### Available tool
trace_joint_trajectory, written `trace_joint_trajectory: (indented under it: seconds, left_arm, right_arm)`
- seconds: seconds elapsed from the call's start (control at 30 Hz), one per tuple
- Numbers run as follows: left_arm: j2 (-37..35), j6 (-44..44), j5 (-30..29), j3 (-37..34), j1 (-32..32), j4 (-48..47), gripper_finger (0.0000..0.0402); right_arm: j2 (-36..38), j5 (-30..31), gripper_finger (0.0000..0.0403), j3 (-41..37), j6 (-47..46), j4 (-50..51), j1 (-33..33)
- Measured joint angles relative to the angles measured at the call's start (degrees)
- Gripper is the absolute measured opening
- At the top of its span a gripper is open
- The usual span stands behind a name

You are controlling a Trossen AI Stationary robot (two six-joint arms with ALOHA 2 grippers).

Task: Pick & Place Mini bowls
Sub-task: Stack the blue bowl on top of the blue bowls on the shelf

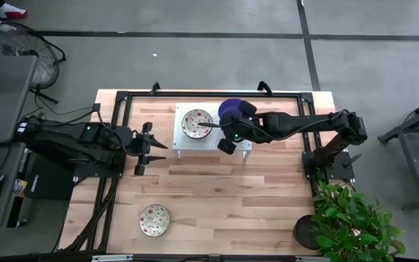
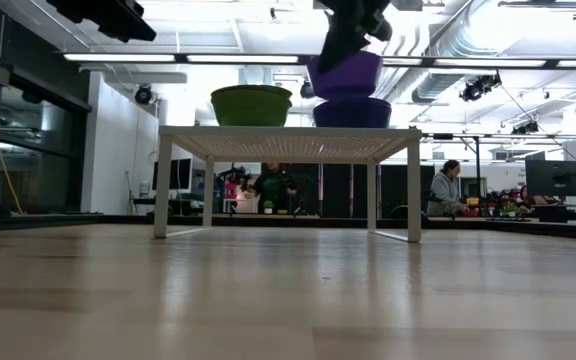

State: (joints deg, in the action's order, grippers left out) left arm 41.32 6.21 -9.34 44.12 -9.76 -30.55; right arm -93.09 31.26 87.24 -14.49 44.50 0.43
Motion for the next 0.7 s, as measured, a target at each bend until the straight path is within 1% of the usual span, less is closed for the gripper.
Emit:
trace_joint_trajectory:
  seconds: [0.07, 0.2, 0.33, 0.5, 0.7]
  left_arm:
    - [0.0, 0.6, 0.7, 0.0, 0.0, 0.0, 0.0161]
    - [0.0, 1.1, 1.5, 0.0, 0.0, 0.1, 0.0161]
    - [0.0, 1.5, 1.5, 0.0, 0.0, 0.5, 0.0161]
    - [0.0, 2.1, 2.6, 0.0, 0.0, 0.5, 0.0161]
    - [0.0, 2.1, 3.4, 0.0, 0.0, 0.5, 0.0161]
  right_arm:
    - [0.1, 1.2, 0.0000, 0.0, -1.7, 0.8, 0.1]
    - [0.0, 1.6, 0.0000, 0.0, -3.5, 1.2, 1.0]
    - [0.4, 5.1, 0.0000, -2.2, -6.0, 0.4, 2.1]
    - [0.6, 8.3, 0.0000, -5.1, -6.5, -3.7, 3.4]
    - [0.6, 7.8, 0.0000, -7.9, -7.6, -6.9, 3.5]
